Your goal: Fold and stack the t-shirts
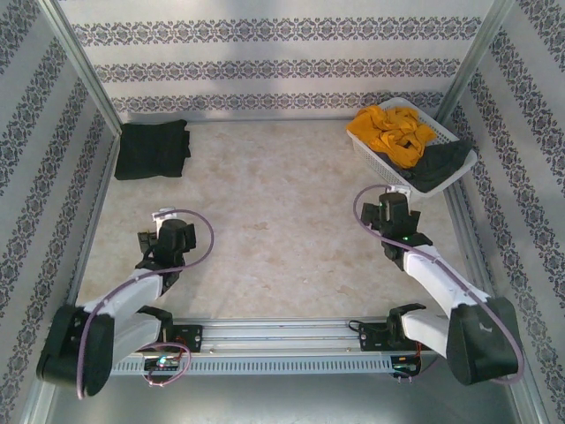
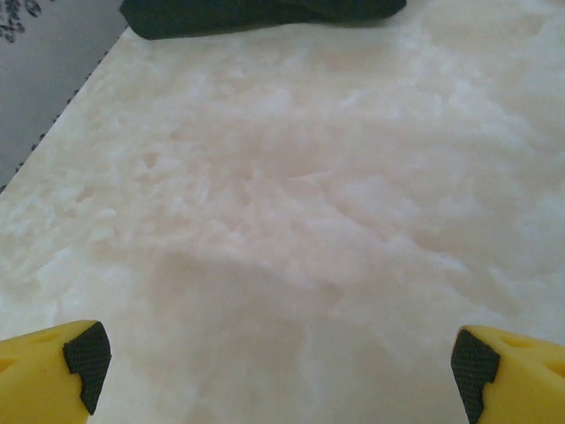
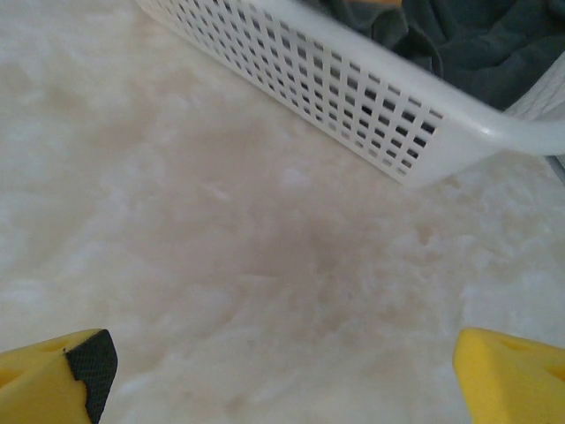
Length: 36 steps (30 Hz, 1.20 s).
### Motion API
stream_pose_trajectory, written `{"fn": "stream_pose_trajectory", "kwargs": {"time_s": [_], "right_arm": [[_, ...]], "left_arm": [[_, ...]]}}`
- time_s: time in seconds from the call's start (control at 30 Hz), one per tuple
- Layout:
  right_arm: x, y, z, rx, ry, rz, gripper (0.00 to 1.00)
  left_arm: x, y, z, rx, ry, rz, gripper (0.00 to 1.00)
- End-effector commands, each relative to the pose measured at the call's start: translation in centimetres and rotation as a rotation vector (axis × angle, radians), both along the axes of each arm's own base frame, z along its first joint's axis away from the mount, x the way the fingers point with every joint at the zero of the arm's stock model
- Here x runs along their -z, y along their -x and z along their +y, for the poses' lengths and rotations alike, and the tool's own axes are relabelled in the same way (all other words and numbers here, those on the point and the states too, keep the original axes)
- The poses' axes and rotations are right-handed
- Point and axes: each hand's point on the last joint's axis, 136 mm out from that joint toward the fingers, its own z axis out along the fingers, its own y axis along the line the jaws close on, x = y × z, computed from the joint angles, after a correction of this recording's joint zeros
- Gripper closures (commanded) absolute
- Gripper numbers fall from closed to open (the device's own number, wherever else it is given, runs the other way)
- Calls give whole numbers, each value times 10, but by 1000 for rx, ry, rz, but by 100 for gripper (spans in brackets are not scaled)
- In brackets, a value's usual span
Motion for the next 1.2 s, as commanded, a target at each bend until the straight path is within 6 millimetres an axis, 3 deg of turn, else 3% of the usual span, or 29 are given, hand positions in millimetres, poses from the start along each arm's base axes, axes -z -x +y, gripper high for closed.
{"fn": "stream_pose_trajectory", "kwargs": {"time_s": [0.0, 0.07, 0.17, 0.23, 0.37, 0.43, 0.53, 0.8, 0.87, 0.93, 1.17], "right_arm": [[-11, -19, -5, -28, 70, -123, 2], [-5, -26, -4, -50, 38, -155, 2], [-13, -41, -4, -88, 14, -221, 2], [-17, -51, -6, -96, -22, -279, 2], [-20, -66, -12, -124, -18, -329, 2], [-16, -68, -18, -111, -47, -363, 2], [-8, -70, -6, -173, -44, -350, 2], [-6, -71, -9, -160, -48, -402, 2], [-2, -70, -9, -154, -36, -370, 2], [-2, -73, -7, -155, -3, -358, 2], [-1, -73, -1, -175, 7, -352, 2]], "left_arm": [[-44, -46, -8, 51, 13, -186, 0], [-44, -58, -6, 45, 50, -230, 0], [-44, -74, 5, 14, 117, -296, 0], [-38, -79, 5, 27, 136, -234, 0], [-50, -74, 9, 83, 107, -355, 0], [-52, -67, 13, 81, 113, -405, 0], [-51, -63, 13, 92, 114, -451, 0], [-27, -86, 0, 196, 127, -419, 0], [-16, -90, 0, 181, 153, -311, 0], [-16, -104, -6, 220, 135, -299, 0], [-17, -104, -6, 219, 141, -292, 0]]}}
